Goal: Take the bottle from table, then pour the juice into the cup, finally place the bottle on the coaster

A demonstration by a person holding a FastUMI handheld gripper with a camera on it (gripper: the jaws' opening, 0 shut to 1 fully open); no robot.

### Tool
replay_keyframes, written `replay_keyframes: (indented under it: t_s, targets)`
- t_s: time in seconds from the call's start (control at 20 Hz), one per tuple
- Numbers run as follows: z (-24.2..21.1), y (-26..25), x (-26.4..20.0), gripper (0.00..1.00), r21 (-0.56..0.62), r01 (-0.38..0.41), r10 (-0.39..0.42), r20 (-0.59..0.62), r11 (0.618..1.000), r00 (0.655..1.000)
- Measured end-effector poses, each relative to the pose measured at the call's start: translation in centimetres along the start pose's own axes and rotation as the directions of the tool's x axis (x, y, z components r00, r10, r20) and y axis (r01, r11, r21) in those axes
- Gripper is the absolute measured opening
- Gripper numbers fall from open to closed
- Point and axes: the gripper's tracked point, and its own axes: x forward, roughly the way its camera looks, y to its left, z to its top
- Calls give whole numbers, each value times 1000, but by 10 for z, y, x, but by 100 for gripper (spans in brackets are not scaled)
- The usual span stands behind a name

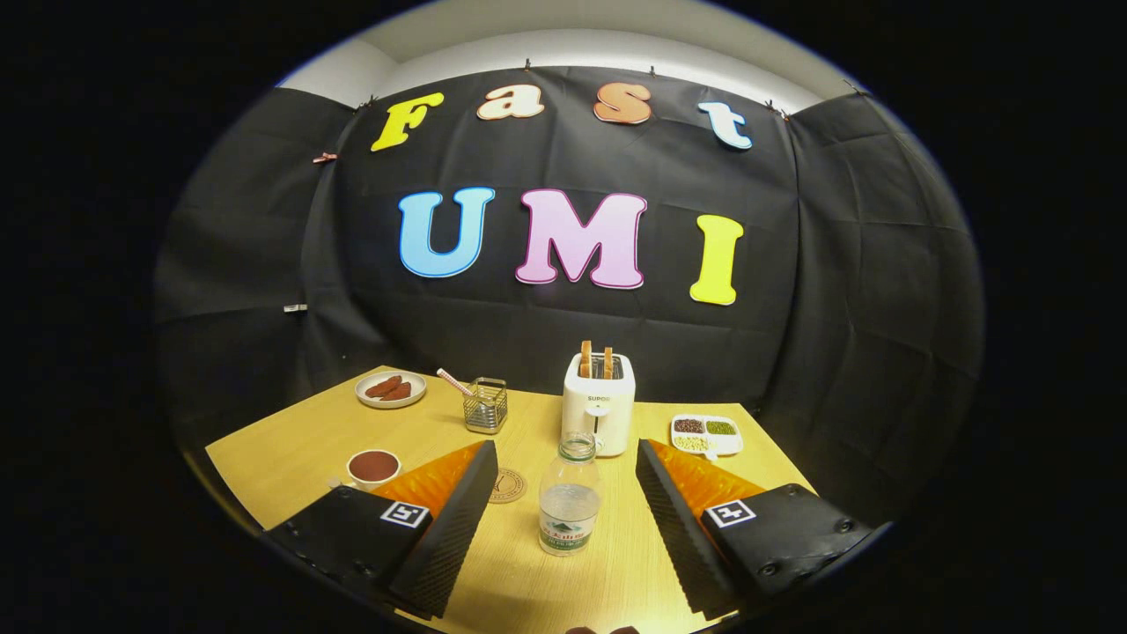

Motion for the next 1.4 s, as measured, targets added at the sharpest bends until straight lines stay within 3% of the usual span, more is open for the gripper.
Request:
replay_keyframes:
  t_s: [0.65, 1.4]
  targets:
    - [-31, -13, 48, 98, 33, 52, -51, -23, 998, 998]
    - [-104, -10, 89, 98, 47, 53, -48, -110, 997, 993]
